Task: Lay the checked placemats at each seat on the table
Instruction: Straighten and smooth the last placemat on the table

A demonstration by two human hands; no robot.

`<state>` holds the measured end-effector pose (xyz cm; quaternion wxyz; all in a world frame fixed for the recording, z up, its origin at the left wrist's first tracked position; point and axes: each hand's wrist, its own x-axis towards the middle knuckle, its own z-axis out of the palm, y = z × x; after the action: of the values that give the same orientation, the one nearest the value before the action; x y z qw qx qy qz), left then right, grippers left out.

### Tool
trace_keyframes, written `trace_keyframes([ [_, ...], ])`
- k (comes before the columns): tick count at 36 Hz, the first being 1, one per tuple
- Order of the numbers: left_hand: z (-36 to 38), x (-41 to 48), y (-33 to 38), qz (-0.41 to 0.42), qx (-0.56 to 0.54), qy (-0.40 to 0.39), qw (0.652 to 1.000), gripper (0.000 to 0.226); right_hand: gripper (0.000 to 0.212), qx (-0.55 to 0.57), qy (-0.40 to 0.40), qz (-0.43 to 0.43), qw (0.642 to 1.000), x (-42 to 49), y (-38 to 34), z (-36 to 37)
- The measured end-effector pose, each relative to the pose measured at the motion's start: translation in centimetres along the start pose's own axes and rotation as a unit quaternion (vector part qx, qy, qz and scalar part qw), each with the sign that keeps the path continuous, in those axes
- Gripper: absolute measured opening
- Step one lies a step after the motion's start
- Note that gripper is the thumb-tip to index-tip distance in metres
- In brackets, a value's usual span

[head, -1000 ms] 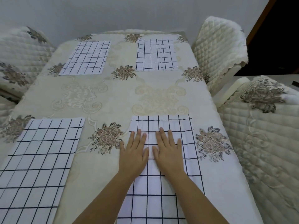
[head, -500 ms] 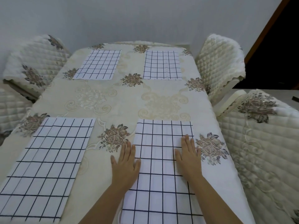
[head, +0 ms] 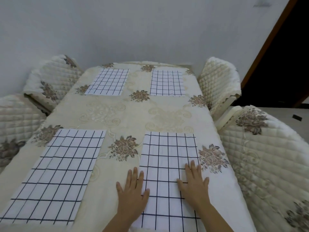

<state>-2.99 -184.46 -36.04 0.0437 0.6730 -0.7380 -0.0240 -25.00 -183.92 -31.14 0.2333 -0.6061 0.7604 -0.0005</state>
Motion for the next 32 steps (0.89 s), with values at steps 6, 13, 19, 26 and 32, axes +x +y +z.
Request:
trace_keyframes([
  [6, -1.4, -1.6, -0.2, 0.002, 0.006, -0.029, 1.0, 0.056, 0.095, -0.032, -0.013, 0.003, 0.999, -1.8, 0.3, 0.3],
  [13, -1.7, -2.9, -0.1, 0.024, 0.021, -0.063, 0.998, 0.072, 0.074, 0.014, -0.015, 0.016, 1.0, -3.6, 0.5, 0.3],
  [19, -1.7, -4.3, -0.5, 0.049, 0.017, -0.083, 0.995, 0.099, 0.08, 0.084, 0.018, 0.044, 0.995, -4.5, 1.2, 0.6],
  [26, -5.7, -4.7, 0.8, 0.032, -0.013, -0.328, 0.944, 0.147, 0.085, 0.1, 0.029, 0.049, 0.993, -4.4, 2.0, 0.7],
  [32, -5.3, -5.5, 1.0, 0.037, 0.012, -0.319, 0.947, 0.145, 0.084, 0.11, 0.022, 0.039, 0.993, -4.2, 2.2, 0.6],
])
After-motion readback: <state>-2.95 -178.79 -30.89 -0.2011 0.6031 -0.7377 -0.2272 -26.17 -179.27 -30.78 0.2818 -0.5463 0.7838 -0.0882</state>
